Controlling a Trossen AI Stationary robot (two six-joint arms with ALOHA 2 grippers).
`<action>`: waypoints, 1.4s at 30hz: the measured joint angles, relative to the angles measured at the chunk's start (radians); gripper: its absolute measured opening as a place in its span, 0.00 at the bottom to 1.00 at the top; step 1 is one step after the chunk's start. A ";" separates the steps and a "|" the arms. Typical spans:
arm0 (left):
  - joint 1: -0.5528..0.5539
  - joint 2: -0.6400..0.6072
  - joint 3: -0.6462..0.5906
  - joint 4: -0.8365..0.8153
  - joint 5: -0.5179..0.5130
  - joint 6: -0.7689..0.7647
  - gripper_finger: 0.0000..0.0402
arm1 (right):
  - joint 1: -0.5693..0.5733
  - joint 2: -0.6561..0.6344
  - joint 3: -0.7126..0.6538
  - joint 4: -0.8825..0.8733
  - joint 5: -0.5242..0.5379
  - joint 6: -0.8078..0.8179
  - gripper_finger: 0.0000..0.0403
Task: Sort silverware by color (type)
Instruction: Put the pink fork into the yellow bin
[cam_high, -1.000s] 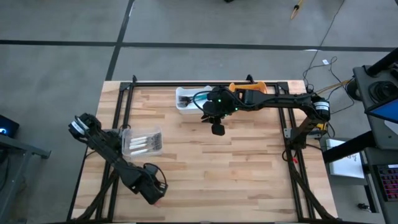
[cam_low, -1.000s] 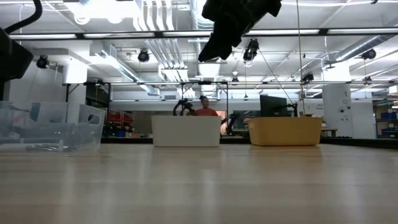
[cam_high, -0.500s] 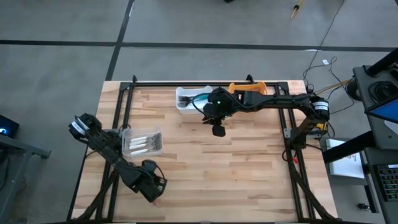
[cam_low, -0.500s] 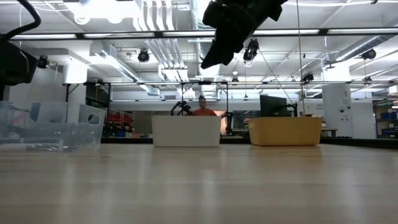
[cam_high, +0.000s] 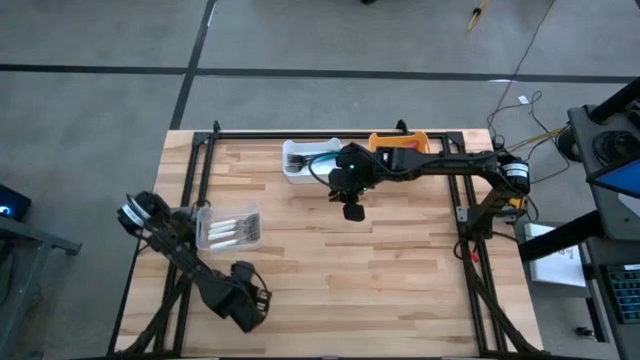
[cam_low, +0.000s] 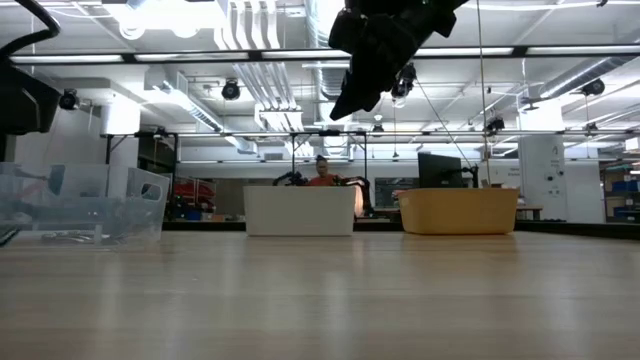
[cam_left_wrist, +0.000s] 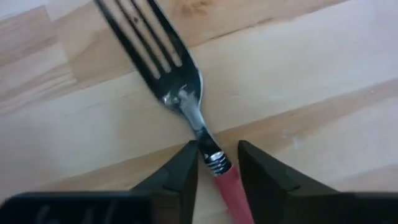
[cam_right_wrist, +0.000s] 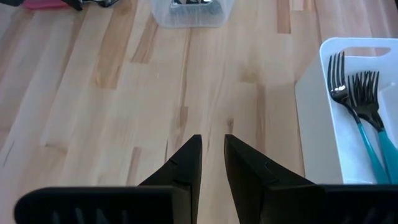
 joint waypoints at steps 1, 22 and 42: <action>-0.002 0.002 0.007 -0.004 -0.001 0.004 0.22 | 0.001 0.000 -0.002 -0.001 0.000 -0.001 0.15; -0.001 -0.007 0.091 0.014 -0.097 0.272 0.03 | 0.001 -0.002 -0.004 -0.123 0.000 -0.063 0.15; 0.177 -0.033 0.120 -0.295 -0.650 1.189 0.03 | 0.009 -0.002 -0.256 0.280 -0.254 0.221 0.15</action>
